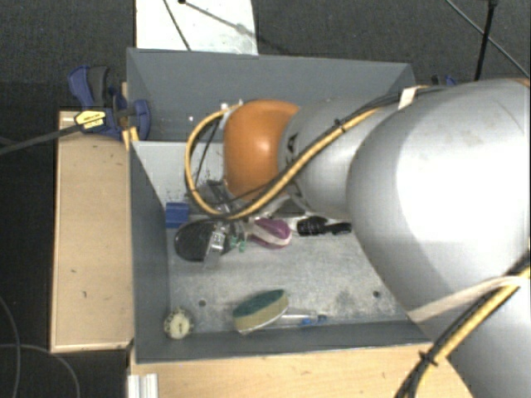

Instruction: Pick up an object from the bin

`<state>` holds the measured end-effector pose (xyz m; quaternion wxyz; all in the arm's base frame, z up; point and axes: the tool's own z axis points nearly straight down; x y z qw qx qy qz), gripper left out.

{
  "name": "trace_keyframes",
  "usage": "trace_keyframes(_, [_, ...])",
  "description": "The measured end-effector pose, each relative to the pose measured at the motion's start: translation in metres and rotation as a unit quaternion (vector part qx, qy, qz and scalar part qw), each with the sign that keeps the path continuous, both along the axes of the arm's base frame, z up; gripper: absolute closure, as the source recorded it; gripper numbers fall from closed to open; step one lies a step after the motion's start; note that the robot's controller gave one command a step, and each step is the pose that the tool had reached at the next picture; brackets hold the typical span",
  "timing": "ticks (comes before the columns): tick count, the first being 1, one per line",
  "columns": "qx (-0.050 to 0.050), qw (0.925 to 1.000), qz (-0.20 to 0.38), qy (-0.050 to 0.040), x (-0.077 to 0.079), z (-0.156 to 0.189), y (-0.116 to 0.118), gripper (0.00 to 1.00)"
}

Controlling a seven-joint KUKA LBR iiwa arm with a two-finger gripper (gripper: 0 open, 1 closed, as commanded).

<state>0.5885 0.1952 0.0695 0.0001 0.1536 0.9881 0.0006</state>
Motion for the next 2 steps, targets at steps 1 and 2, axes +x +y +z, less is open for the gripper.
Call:
trace_keyframes(1, [0.001,0.9986,-0.054,-0.0008,-0.0117,0.0007,0.0479,0.00])
trace_keyframes(2, [0.000,0.9985,-0.055,-0.0003,-0.0113,0.0004,0.0458,1.00])
